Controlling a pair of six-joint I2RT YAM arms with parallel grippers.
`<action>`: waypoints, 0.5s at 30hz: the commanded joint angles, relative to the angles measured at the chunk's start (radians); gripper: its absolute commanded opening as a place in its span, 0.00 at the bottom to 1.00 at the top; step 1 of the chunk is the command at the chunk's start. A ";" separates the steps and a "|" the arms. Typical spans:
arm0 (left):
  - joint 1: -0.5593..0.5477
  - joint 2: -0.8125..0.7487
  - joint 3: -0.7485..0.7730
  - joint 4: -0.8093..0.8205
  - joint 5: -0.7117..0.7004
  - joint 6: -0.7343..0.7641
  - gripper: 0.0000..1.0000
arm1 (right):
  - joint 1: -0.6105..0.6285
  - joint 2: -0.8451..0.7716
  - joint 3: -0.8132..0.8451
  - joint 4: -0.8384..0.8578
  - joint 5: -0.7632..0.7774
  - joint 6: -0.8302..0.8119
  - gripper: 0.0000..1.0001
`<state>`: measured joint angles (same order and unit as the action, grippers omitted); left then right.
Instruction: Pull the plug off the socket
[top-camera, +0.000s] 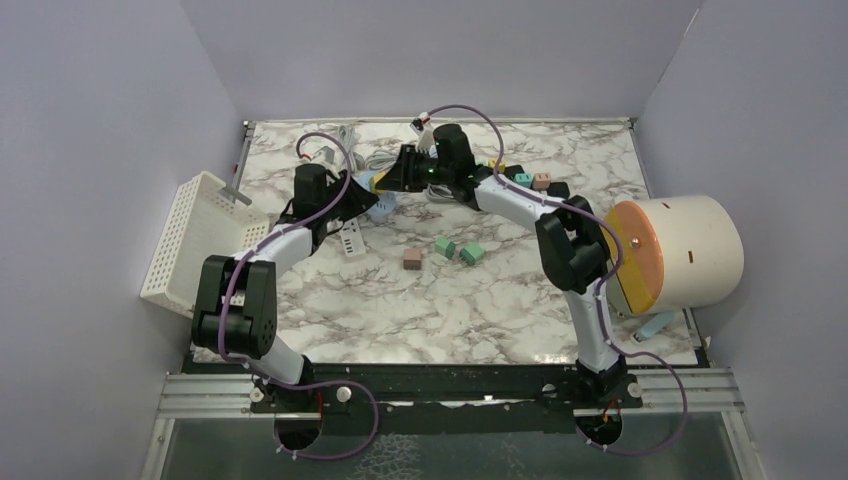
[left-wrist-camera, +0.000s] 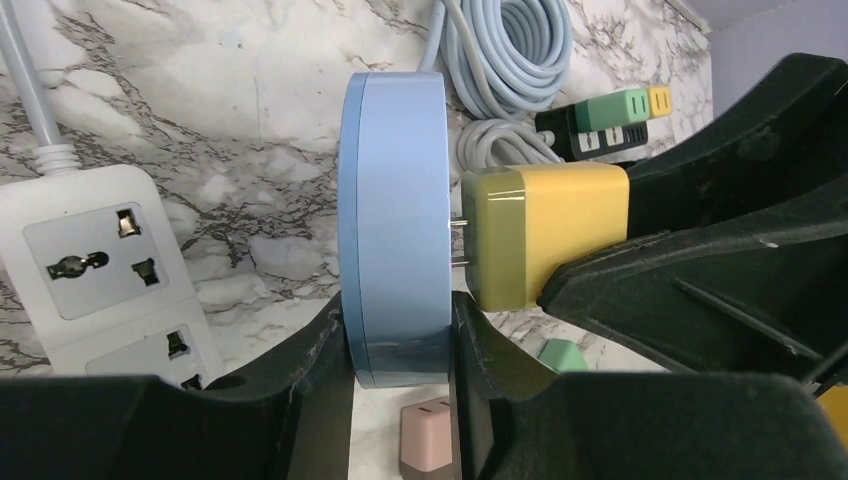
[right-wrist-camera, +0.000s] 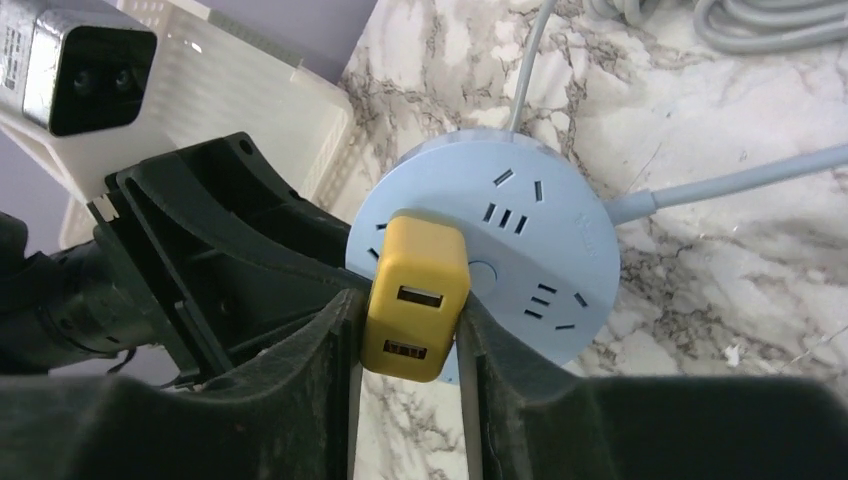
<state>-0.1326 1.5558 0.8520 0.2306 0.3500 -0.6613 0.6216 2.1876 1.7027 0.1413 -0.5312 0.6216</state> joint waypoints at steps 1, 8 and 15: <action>-0.005 -0.060 -0.001 0.097 -0.016 0.008 0.00 | 0.001 0.037 0.063 0.023 -0.007 0.013 0.27; -0.007 -0.033 -0.010 0.096 -0.033 0.014 0.00 | -0.023 -0.062 0.009 0.061 0.012 -0.012 0.01; -0.007 -0.008 -0.013 0.096 -0.069 0.017 0.00 | -0.106 -0.273 -0.105 0.039 -0.155 -0.110 0.01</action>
<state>-0.1715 1.5558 0.8391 0.2935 0.3599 -0.6537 0.5789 2.0766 1.5646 0.1864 -0.5423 0.6453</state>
